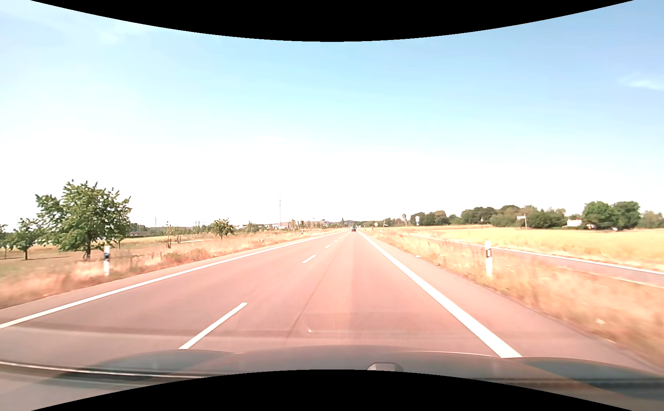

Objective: Follow the waypoints while adhering to traffic rules and regulations

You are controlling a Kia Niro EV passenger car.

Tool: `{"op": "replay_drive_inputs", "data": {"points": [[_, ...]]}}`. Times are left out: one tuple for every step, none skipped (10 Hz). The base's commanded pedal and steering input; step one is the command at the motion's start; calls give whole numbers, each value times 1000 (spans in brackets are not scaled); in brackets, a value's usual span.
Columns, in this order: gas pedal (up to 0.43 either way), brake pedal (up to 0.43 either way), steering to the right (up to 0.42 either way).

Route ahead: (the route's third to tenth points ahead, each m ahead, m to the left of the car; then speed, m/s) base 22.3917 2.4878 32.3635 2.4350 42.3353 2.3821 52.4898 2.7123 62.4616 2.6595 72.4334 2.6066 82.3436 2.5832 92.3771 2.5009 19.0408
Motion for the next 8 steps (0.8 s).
{"op": "replay_drive_inputs", "data": {"points": [[79,0,-4],[79,0,-4],[79,0,-4],[79,0,-4],[79,0,-4],[79,0,-4],[79,0,-4],[79,0,-4]]}}
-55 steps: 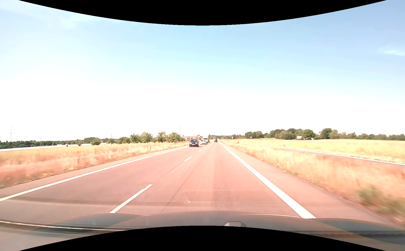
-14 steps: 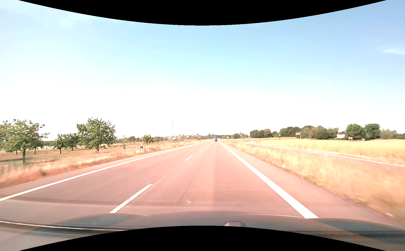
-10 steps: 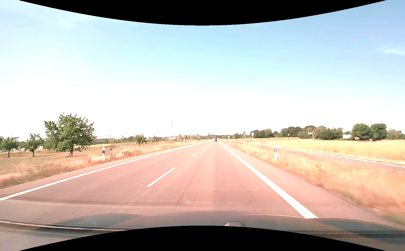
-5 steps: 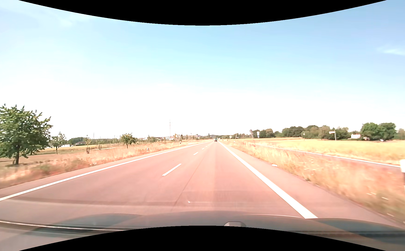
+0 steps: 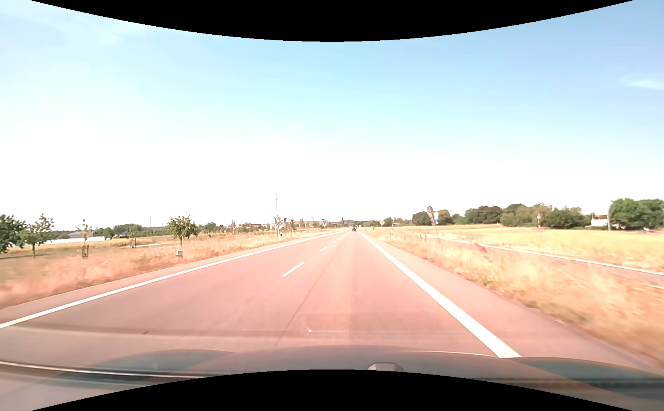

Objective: Follow the waypoints while adhering to traffic rules and regulations

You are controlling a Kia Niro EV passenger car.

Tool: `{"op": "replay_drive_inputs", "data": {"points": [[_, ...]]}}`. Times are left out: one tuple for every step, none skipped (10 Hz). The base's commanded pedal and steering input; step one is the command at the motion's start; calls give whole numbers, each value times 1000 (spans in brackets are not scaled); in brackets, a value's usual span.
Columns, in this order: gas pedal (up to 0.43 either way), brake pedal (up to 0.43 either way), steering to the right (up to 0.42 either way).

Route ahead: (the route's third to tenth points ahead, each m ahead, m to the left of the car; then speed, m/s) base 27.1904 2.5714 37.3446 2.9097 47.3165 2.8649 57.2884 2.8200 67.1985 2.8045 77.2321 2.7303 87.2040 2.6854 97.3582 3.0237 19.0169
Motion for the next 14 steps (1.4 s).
{"op": "replay_drive_inputs", "data": {"points": [[79,0,-4],[79,0,-4],[79,0,-4],[79,0,-4],[79,0,-4],[79,0,-4],[79,0,-4],[79,0,-4],[79,0,-4],[79,0,-4],[79,0,-4],[79,0,-4],[79,0,-4],[79,0,-4]]}}
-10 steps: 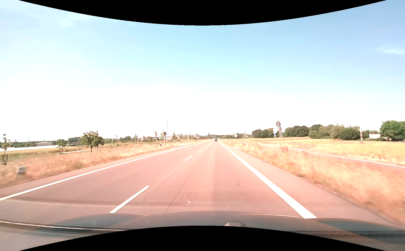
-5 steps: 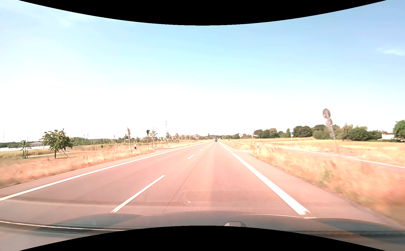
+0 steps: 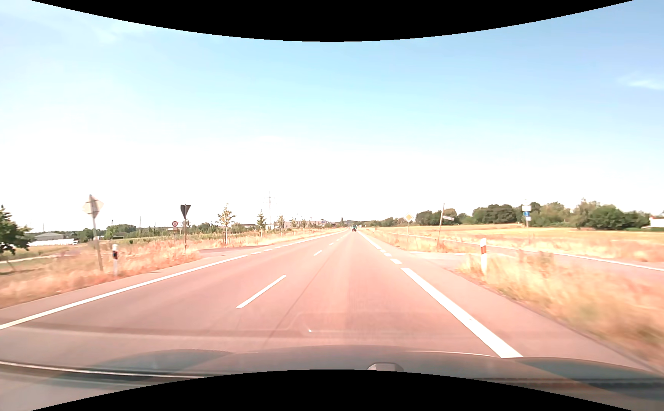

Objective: Follow the waypoints while adhering to traffic rules and regulations

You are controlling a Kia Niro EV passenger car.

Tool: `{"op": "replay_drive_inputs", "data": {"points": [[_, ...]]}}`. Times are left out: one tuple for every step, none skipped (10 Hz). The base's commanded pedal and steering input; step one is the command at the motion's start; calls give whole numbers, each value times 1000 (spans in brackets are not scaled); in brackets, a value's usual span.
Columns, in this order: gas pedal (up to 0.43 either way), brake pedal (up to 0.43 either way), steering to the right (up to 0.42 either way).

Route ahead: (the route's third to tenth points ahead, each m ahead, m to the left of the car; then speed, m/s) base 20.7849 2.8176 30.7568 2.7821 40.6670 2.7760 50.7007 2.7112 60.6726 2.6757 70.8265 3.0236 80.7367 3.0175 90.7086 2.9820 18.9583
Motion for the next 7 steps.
{"op": "replay_drive_inputs", "data": {"points": [[79,0,-4],[79,0,-4],[79,0,-4],[79,0,-4],[79,0,-4],[79,0,-4],[79,0,-4]]}}
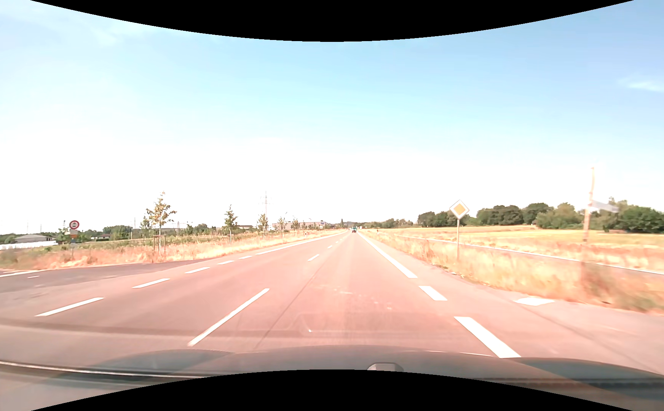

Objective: Follow the waypoints while adhering to traffic rules and regulations

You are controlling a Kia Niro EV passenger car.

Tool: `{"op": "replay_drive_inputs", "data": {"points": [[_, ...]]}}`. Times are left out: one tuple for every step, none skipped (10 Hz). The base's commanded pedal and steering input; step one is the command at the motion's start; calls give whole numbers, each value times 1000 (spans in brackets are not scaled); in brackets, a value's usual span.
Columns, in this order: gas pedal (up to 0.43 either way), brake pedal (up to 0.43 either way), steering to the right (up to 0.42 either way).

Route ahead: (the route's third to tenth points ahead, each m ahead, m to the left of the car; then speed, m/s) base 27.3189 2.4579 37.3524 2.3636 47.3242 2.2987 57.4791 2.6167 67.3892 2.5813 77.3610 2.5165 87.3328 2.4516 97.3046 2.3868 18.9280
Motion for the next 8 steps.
{"op": "replay_drive_inputs", "data": {"points": [[79,0,-4],[79,0,-4],[79,0,-4],[79,0,-4],[79,0,-4],[79,0,-4],[79,0,-4],[79,0,-4]]}}
